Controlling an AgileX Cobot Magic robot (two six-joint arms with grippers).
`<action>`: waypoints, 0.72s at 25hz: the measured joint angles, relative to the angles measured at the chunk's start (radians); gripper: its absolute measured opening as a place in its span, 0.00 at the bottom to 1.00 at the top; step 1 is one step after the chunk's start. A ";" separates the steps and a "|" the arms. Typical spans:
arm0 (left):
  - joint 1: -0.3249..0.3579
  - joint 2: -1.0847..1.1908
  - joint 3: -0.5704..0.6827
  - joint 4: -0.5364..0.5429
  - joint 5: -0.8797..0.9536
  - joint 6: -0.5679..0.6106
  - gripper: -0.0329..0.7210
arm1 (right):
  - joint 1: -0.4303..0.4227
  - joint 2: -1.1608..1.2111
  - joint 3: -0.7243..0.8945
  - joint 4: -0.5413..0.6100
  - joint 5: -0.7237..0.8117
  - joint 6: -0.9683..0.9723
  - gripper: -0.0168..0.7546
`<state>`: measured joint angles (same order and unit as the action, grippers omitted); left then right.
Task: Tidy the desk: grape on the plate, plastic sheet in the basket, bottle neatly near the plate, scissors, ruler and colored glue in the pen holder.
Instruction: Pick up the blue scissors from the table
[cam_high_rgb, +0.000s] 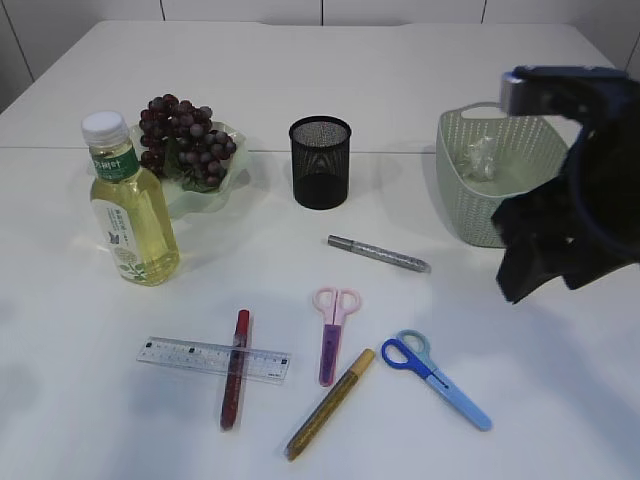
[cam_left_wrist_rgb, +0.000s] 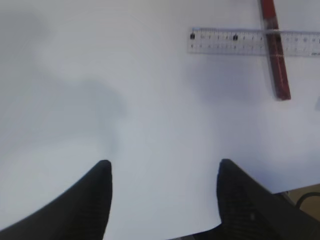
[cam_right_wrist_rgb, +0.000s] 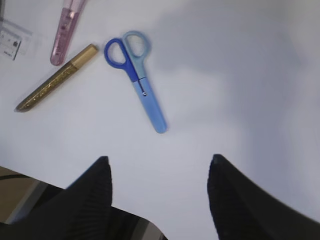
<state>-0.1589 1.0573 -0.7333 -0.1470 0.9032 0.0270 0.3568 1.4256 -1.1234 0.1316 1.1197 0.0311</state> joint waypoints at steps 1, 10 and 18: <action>0.000 0.000 -0.013 0.000 0.001 0.000 0.68 | 0.025 0.020 0.000 -0.005 -0.008 0.008 0.64; 0.000 0.000 -0.032 -0.004 0.016 0.002 0.68 | 0.163 0.281 -0.087 -0.073 -0.052 0.026 0.64; 0.000 0.000 -0.032 -0.020 0.032 0.002 0.67 | 0.165 0.430 -0.110 -0.132 -0.089 -0.116 0.60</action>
<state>-0.1589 1.0573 -0.7649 -0.1669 0.9356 0.0294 0.5223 1.8559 -1.2333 0.0000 1.0305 -0.0853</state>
